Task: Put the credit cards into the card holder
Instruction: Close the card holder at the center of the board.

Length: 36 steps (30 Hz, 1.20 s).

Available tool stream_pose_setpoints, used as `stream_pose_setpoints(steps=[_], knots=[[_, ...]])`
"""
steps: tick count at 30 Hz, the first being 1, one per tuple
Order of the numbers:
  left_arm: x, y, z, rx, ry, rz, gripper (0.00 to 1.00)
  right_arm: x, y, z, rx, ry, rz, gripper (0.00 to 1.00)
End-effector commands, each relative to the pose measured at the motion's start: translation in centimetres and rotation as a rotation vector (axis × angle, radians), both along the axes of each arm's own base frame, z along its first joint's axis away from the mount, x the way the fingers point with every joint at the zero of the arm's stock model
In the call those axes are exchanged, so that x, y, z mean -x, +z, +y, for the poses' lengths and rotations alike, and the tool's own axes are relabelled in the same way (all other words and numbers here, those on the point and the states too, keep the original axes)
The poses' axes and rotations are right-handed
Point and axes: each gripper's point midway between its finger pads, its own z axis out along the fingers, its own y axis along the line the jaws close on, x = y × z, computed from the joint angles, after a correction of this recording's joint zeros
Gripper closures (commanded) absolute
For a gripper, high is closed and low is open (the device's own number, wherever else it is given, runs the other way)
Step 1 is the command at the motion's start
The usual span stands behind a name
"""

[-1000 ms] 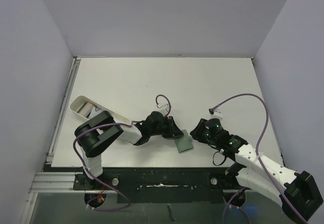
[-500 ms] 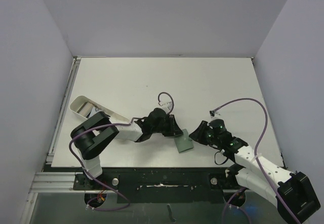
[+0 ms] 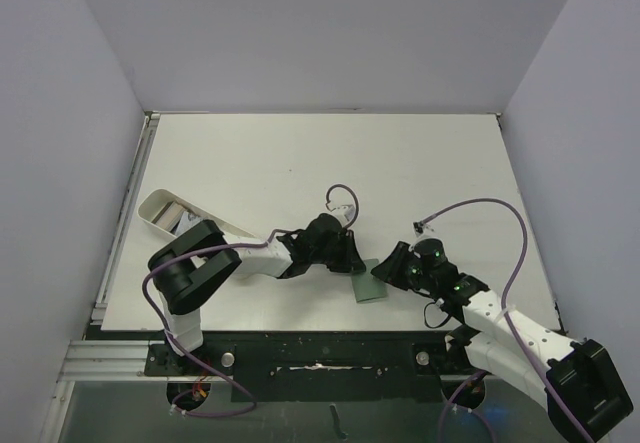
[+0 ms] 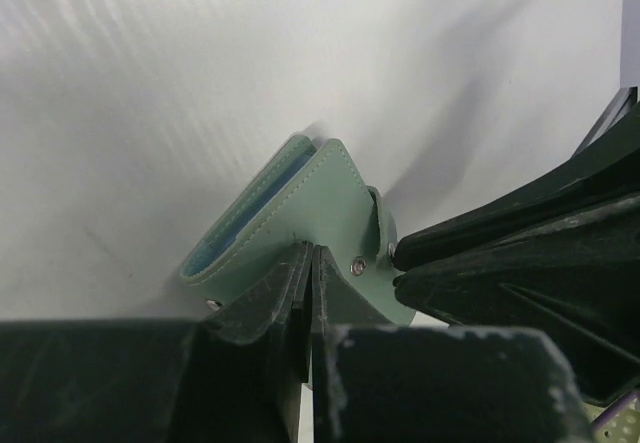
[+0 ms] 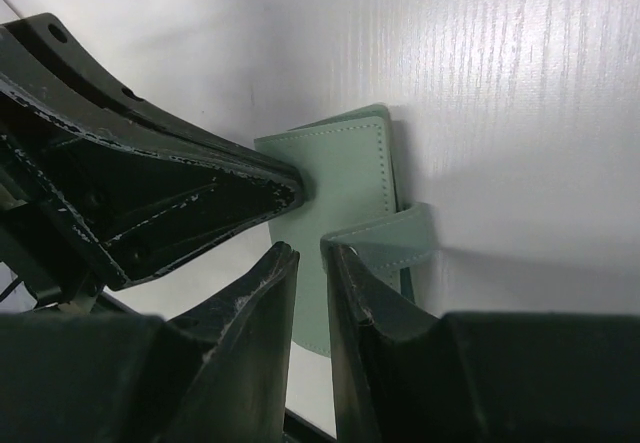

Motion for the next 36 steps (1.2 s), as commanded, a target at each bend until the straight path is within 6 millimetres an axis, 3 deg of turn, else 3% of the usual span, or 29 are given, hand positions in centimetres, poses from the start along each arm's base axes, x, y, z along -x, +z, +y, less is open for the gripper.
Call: stream_pose_setpoints(steps=[1, 13, 23, 36], knots=[[0.6, -1.6, -0.2, -0.064, -0.035, -0.003, 1.0, -0.7, 0.9, 0.5, -0.049, -0.005, -0.038, 0.79], [0.4, -1.6, 0.6, -0.088, -0.012, -0.024, 1.0, -0.6, 0.6, 1.0, -0.065, 0.017, -0.025, 0.79], [0.4, -1.9, 0.7, -0.11, -0.021, -0.02, 1.0, -0.6, 0.8, -1.2, 0.063, -0.034, -0.008, 0.79], [0.4, -2.1, 0.7, -0.123, -0.025, -0.021, 1.0, -0.9, -0.5, 0.1, 0.044, 0.021, 0.011, 0.78]])
